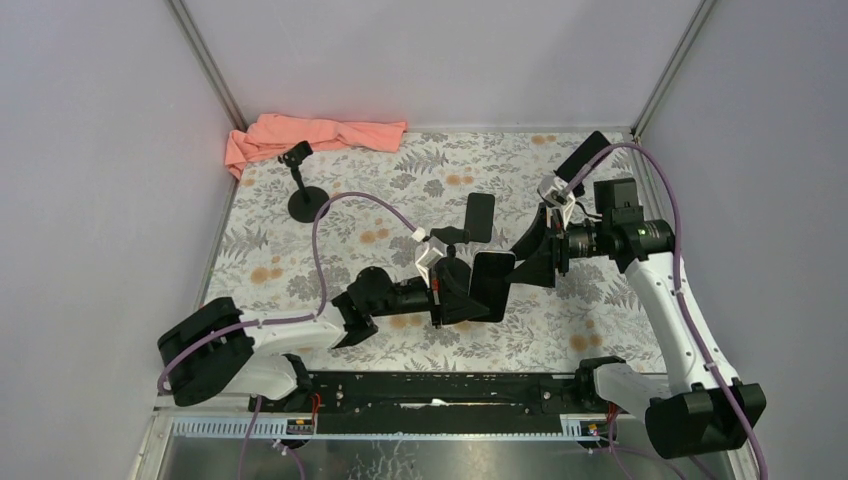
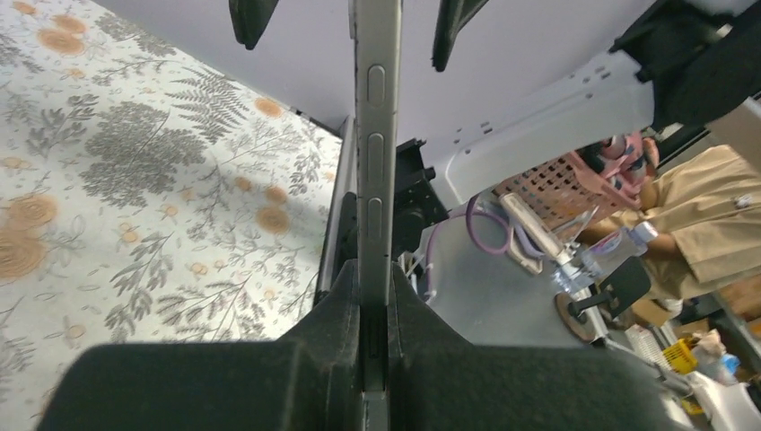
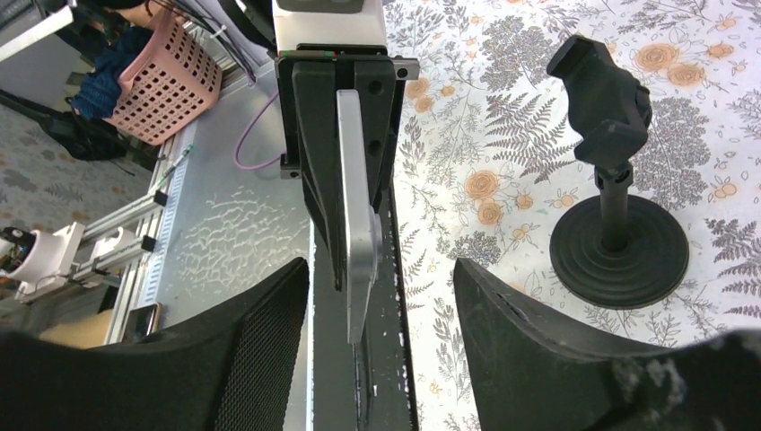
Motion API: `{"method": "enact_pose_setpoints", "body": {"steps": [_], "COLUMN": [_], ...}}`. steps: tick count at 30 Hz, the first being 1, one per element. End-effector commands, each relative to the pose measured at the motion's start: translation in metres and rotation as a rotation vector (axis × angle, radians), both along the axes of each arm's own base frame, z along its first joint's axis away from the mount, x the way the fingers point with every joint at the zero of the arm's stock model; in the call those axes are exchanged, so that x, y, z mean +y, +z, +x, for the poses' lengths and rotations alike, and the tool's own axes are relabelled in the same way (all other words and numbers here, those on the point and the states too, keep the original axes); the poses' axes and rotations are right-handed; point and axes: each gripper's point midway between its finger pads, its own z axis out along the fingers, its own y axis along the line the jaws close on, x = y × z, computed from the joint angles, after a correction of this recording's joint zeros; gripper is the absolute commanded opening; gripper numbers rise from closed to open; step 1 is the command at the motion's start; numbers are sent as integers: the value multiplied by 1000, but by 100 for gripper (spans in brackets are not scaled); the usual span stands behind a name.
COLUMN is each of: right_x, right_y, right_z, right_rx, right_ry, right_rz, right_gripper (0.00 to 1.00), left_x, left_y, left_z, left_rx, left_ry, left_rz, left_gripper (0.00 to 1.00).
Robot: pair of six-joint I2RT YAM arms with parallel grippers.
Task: Place the phone on the phone stand
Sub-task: Pick up the phone at the center of the board.
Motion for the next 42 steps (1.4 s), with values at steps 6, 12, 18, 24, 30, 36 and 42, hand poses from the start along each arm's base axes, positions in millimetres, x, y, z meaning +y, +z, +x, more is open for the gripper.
{"method": "enact_pose_setpoints", "body": {"steps": [6,12,18,24,30,36,42], "right_x": [17,26,31,31,30,23,4], "right_y": [-5,-20,-26,-22,-18,-21,-18], "right_z": [-29,-32,-34,-34,-37,-32,-15], "right_rx": [-56,-17,-3,-15,-48,-95,-104], "right_ry": [169,192,212,214,225,179,37], "right_rz": [-91,-142,-162,-155,-153,-183,-90], "right_gripper": [73,70,50,22,0,0,0], "left_x": [11,6,3,3,4,20,44], "left_y": [-11,-8,-4,-5,-10,-15,-9], "left_z": [-3,0,0,1,12,24,25], "left_rx": [-120,-116,-111,-106,-63,16,46], "left_ry": [-101,-111,-119,-113,-55,68,159], "left_rz": [134,127,105,108,137,157,169], "left_gripper": [0,0,0,0,16,51,68]}}
